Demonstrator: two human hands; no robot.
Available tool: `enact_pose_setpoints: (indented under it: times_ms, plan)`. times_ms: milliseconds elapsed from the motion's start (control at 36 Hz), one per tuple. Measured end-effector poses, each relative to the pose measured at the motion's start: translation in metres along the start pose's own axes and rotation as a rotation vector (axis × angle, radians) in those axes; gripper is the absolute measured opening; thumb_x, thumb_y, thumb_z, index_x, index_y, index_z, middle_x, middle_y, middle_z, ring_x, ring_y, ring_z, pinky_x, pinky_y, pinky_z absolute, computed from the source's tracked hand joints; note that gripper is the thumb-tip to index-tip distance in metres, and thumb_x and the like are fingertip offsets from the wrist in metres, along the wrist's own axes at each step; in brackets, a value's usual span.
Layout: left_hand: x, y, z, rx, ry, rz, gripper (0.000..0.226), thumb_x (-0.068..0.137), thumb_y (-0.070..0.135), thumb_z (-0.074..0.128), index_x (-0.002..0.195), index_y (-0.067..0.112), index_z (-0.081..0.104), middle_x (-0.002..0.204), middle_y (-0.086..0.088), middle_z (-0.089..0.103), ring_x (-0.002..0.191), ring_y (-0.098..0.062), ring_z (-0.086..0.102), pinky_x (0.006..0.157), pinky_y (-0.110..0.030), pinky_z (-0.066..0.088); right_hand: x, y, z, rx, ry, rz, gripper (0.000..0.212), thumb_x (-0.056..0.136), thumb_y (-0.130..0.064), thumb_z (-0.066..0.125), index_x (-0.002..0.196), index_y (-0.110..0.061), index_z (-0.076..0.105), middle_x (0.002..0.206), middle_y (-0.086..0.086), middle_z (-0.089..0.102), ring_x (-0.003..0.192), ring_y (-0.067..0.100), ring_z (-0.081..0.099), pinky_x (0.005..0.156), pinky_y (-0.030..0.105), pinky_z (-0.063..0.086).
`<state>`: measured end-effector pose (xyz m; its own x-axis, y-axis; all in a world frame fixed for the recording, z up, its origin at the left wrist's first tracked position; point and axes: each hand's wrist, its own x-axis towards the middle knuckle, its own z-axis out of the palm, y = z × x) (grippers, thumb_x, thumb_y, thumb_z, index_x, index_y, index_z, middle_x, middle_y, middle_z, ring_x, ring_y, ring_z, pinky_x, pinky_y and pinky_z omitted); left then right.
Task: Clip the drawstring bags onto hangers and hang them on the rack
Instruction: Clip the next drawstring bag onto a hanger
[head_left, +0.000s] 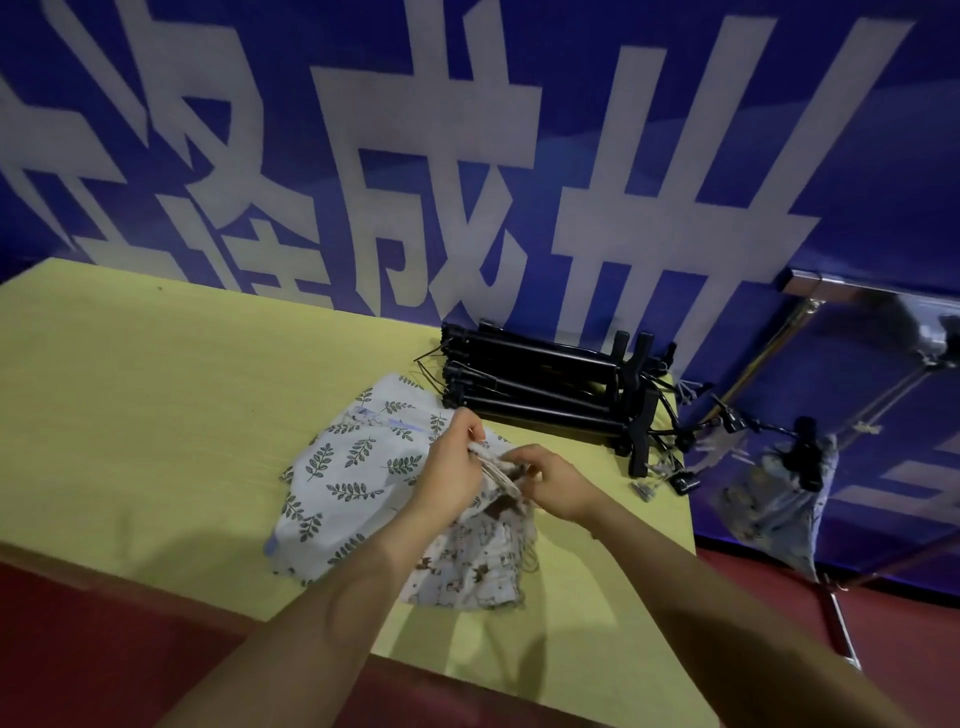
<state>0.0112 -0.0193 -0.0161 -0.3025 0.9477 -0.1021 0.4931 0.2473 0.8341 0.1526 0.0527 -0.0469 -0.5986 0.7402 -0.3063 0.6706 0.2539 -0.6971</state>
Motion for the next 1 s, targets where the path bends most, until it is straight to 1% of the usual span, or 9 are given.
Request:
enact_pose_setpoints:
  times_ms: [111, 222, 278, 361, 528, 639, 806, 889, 1000]
  plan:
    - [-0.001, 0.005, -0.011, -0.014, 0.003, 0.012, 0.022, 0.090, -0.006, 0.034, 0.095, 0.008, 0.051, 0.074, -0.001, 0.048, 0.051, -0.012, 0.036, 0.045, -0.022, 0.028, 0.000, -0.003, 0.003, -0.012, 0.085, -0.041, 0.016, 0.091, -0.013, 0.057, 0.104, -0.014, 0.067, 0.106, -0.005, 0.058, 0.096, 0.019, 0.058, 0.091, 0.037, 0.047]
    - [-0.004, 0.006, -0.018, 0.033, -0.064, -0.041, 0.017, 0.096, 0.018, 0.037, 0.094, 0.011, 0.052, 0.076, -0.001, 0.052, 0.056, -0.011, 0.043, 0.052, -0.027, 0.037, 0.001, -0.018, -0.004, 0.138, 0.203, -0.086, 0.009, 0.091, -0.016, 0.059, 0.089, -0.014, 0.068, 0.085, -0.005, 0.064, 0.071, 0.009, 0.058, 0.066, 0.023, 0.046]
    - [-0.008, 0.006, -0.020, 0.086, -0.144, -0.054, 0.025, 0.095, 0.035, 0.041, 0.086, 0.014, 0.052, 0.084, -0.004, 0.059, 0.064, -0.013, 0.053, 0.062, -0.035, 0.046, 0.001, -0.023, -0.008, 0.182, 0.208, -0.105, 0.011, 0.091, -0.013, 0.059, 0.086, -0.014, 0.068, 0.082, -0.002, 0.067, 0.068, 0.014, 0.062, 0.065, 0.029, 0.050]
    - [-0.009, 0.006, -0.020, 0.320, -0.169, -0.045, 0.037, 0.089, 0.055, 0.047, 0.082, 0.019, 0.052, 0.085, -0.004, 0.065, 0.068, -0.016, 0.058, 0.062, -0.030, 0.044, 0.003, -0.028, -0.012, 0.180, 0.230, -0.136, 0.013, 0.092, -0.010, 0.056, 0.089, -0.010, 0.069, 0.087, 0.006, 0.069, 0.075, 0.023, 0.065, 0.068, 0.035, 0.052]
    - [-0.004, 0.008, -0.012, 0.887, 0.040, 0.238, 0.032, 0.097, 0.030, 0.039, 0.118, 0.011, 0.052, 0.115, -0.005, 0.056, 0.110, -0.023, 0.051, 0.094, -0.034, 0.038, 0.005, -0.033, -0.017, 0.132, 0.295, -0.197, 0.014, 0.091, -0.009, 0.057, 0.094, -0.009, 0.071, 0.085, -0.001, 0.068, 0.077, 0.012, 0.062, 0.069, 0.022, 0.048]
    - [-0.002, 0.023, -0.004, 0.866, -0.001, 0.266, 0.025, 0.094, 0.010, 0.043, 0.119, 0.009, 0.041, 0.117, -0.009, 0.056, 0.104, -0.027, 0.057, 0.083, -0.033, 0.042, 0.007, -0.036, -0.019, 0.051, 0.327, -0.246, 0.014, 0.090, -0.009, 0.059, 0.096, -0.010, 0.071, 0.087, -0.005, 0.065, 0.078, 0.006, 0.058, 0.066, 0.007, 0.040]
    - [-0.003, 0.037, 0.001, 0.565, -0.069, 0.249, 0.021, 0.095, 0.003, 0.037, 0.115, 0.010, 0.034, 0.101, -0.013, 0.055, 0.078, -0.030, 0.057, 0.059, -0.034, 0.038, 0.007, -0.019, -0.031, 0.026, 0.346, -0.210, 0.013, 0.087, -0.008, 0.062, 0.096, -0.011, 0.071, 0.091, -0.001, 0.066, 0.081, 0.010, 0.059, 0.075, 0.021, 0.045]
    - [-0.002, 0.041, 0.008, 0.604, -0.159, 0.288, 0.032, 0.089, -0.006, 0.040, 0.116, 0.010, 0.039, 0.114, -0.012, 0.046, 0.083, -0.030, 0.054, 0.064, -0.034, 0.040, 0.004, 0.002, -0.037, 0.006, 0.358, -0.172, 0.013, 0.086, -0.008, 0.065, 0.097, -0.012, 0.070, 0.091, -0.004, 0.063, 0.079, 0.008, 0.055, 0.073, 0.018, 0.041]
    - [0.006, 0.035, 0.021, 0.693, -0.252, 0.236, 0.055, 0.085, -0.014, 0.038, 0.137, 0.003, 0.038, 0.155, -0.010, 0.019, 0.115, -0.033, 0.053, 0.097, -0.043, 0.045, -0.003, 0.039, -0.039, -0.023, 0.376, -0.012, 0.013, 0.088, -0.009, 0.061, 0.097, -0.014, 0.068, 0.091, -0.004, 0.063, 0.079, 0.012, 0.056, 0.074, 0.027, 0.047]
